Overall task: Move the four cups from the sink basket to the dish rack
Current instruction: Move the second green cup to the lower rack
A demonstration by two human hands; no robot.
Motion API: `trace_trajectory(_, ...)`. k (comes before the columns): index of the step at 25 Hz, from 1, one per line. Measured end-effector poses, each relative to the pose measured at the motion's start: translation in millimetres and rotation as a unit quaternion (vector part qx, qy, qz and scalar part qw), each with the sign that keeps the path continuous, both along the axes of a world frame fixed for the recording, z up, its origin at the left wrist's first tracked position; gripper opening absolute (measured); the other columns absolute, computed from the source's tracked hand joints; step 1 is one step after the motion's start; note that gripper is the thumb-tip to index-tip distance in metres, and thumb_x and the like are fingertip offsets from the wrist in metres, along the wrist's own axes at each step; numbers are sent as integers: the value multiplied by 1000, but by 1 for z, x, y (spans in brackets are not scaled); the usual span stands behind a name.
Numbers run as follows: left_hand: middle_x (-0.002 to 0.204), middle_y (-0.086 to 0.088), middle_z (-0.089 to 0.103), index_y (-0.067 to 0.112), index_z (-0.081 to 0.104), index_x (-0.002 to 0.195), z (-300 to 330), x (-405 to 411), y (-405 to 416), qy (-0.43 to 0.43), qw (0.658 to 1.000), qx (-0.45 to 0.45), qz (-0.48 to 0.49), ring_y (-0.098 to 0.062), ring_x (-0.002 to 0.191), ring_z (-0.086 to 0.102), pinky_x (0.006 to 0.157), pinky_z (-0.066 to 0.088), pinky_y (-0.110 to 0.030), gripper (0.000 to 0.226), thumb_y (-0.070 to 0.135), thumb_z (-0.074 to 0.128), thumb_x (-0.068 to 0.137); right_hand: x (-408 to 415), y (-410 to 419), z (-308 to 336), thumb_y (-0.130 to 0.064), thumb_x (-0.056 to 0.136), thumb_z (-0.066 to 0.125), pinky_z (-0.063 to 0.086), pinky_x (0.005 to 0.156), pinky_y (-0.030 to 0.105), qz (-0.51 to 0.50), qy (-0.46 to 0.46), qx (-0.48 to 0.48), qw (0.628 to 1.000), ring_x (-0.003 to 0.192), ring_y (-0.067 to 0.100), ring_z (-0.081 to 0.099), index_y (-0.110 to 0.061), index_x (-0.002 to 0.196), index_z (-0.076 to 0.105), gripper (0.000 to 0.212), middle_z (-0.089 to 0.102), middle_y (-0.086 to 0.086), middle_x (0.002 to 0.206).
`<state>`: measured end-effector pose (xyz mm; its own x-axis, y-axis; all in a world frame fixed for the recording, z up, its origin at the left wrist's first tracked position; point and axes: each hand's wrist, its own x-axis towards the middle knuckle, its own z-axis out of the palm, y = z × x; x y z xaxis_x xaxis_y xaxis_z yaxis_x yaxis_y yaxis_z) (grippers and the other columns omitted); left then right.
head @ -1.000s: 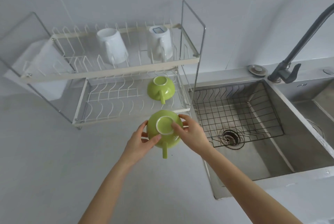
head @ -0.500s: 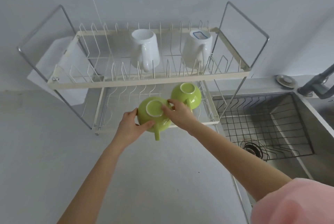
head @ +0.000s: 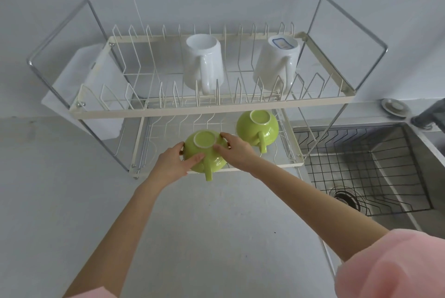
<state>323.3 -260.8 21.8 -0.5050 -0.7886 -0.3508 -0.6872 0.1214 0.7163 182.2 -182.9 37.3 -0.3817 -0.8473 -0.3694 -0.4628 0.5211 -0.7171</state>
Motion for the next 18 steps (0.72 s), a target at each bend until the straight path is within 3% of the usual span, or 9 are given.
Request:
trace_trajectory(2,138,-13,47,13,34,137,3,2,2,2,1000,1,-9,-34,102,61,81,54,-37,64,31,62,82,-2,5,-4,-28,91,51,32,107,31,34,27,-2,999,133,27,38,-14,144,25,60,41,12,144)
trace_trajectory(6,143,-10,40,17,23,142,4,7,1,-6,998,8,-59,-34,100,63,95,49,-47,78,25,68,78,-3,11,-8,-28,86,61,28,109,31,67,61,-17,996,136,27,33,-13,144,22,72,37,13,146)
trace_trajectory(9,140,-14,41,14,25,141,0,3,-4,-33,995,-46,-76,-31,91,63,92,47,-37,82,28,71,74,-3,6,-13,-26,84,64,31,106,32,49,67,-36,996,131,29,39,-12,143,25,73,41,15,141)
trace_trajectory(18,138,-16,44,11,24,141,-13,-13,-37,-29,994,-86,-56,-32,109,55,84,37,-30,81,27,69,76,-7,-23,-26,-24,85,62,36,105,36,18,85,-71,994,131,26,40,-13,144,23,72,38,9,147)
